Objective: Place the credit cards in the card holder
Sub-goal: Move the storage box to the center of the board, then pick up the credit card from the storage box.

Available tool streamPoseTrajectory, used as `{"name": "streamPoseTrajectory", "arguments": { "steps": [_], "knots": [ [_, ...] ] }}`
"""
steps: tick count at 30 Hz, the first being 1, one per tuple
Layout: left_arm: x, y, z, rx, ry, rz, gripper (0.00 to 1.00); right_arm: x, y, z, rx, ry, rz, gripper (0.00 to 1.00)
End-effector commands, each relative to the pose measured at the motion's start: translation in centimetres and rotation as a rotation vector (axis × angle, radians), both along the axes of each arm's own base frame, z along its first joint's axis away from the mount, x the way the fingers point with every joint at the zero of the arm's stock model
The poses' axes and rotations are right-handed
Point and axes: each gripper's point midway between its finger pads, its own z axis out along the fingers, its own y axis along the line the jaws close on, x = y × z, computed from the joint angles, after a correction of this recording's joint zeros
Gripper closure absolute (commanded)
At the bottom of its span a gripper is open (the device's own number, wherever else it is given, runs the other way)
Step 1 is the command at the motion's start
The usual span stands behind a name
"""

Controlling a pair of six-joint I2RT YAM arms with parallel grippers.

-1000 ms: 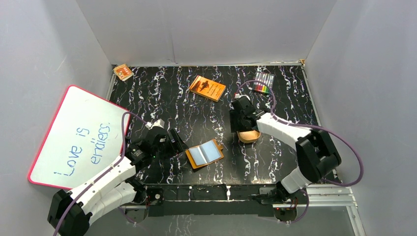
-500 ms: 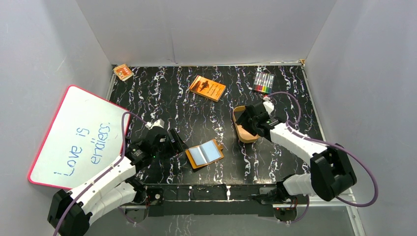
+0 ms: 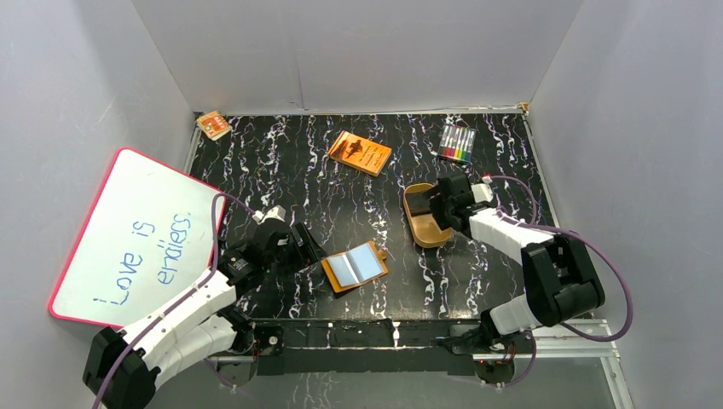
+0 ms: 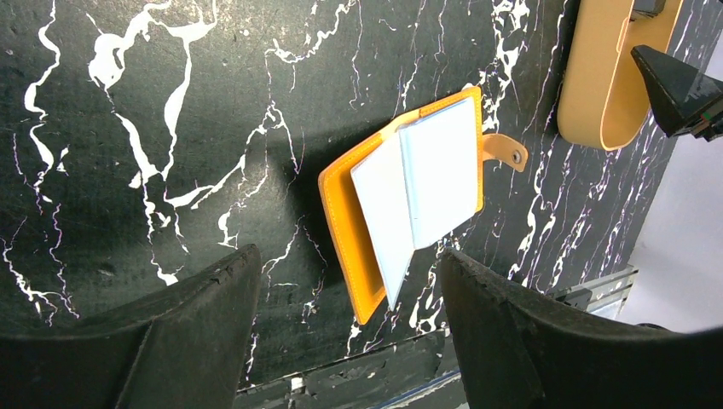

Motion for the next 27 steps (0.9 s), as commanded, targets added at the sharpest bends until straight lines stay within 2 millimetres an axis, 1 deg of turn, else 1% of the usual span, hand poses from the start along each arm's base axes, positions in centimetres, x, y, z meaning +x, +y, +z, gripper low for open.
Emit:
{"name": "streamPoseTrajectory", "arguments": {
  "steps": [1, 5, 13, 18, 24, 27],
  "knots": [
    [0.6, -0.2, 1.0, -0.012, -0.027, 0.007, 0.26, 1.5, -0.3, 0.2, 0.069, -0.023, -0.055, 0.28],
    [0.6, -0.3, 0.8, -0.013, -0.023, 0.008, 0.26, 2.1, 0.3, -0.2, 0.07, -0.005, -0.036, 0.29],
    [0.7, -0.2, 0.6, -0.004, -0.022, 0.009, 0.26, 1.9, 0.6, -1.8, 0.064, 0.046, -0.02, 0.32],
    [0.6, -0.2, 0.4, -0.002, -0.014, 0.008, 0.26, 1.5, 0.7, -2.3, 0.049, 0.06, 0.004, 0.43],
    [0.5, -0.2, 0.2, -0.004, -0.009, 0.01, 0.26, 0.6, 0.3, -2.8, 0.043, 0.066, 0.011, 0.57],
    [0.4, -0.2, 0.1, -0.001, -0.005, 0.009, 0.26, 0.1, 0.2, -2.9, 0.044, 0.068, 0.016, 0.6]
  ]
}}
